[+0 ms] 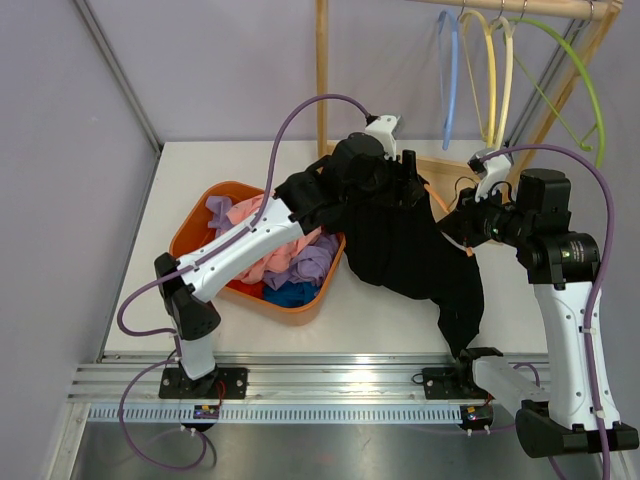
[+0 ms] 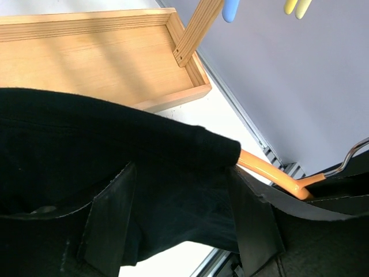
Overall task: Remove the t-shirt from the hanger
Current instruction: Remove the tshirt from the hanger
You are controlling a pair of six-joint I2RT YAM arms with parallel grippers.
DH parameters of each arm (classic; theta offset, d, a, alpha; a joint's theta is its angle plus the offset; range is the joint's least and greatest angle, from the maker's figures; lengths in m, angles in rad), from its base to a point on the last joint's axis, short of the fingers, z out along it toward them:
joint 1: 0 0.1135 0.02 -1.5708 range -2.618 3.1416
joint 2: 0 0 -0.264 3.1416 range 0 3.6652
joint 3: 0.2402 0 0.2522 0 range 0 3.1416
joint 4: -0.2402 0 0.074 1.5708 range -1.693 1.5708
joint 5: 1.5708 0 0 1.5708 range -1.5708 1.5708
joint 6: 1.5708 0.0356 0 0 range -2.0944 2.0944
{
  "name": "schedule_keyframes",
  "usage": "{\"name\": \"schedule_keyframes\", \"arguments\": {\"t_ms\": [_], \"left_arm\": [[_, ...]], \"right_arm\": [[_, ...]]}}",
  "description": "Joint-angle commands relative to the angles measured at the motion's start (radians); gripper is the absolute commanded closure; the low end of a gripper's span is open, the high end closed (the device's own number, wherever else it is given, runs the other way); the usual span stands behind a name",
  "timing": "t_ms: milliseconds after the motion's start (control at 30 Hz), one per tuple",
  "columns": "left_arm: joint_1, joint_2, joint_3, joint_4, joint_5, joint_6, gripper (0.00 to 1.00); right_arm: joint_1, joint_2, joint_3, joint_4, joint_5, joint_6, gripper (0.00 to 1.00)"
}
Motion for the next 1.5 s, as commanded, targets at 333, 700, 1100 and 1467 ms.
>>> {"name": "schedule_keyframes", "arguments": {"t_ms": [333,700,1100,1467], "left_arm": [[-0.005,0.012,0.0,0.128,0.042,-0.031,0.61],[-0.005,0.003,-0.02,0.194,0.074,-0.01,1.0],[-0.011,-0.12,-0.111,0.294,0.283,-0.011,1.0],[-0.056,-0.136,-0.094,0.294,0.428,-0.021,1.0]], "right_arm": [[-0.005,-0.015,0.016,0.073,-0.071,0.053,1.0],[-0.016,-0.013,0.011,0.079,-0.088,0.075,1.0],[-0.025,0.012,0.0,0.108,0.009,0.046,1.0],[-0.025,0.054,0.034,0.117,0.006,0.011,1.0]]}}
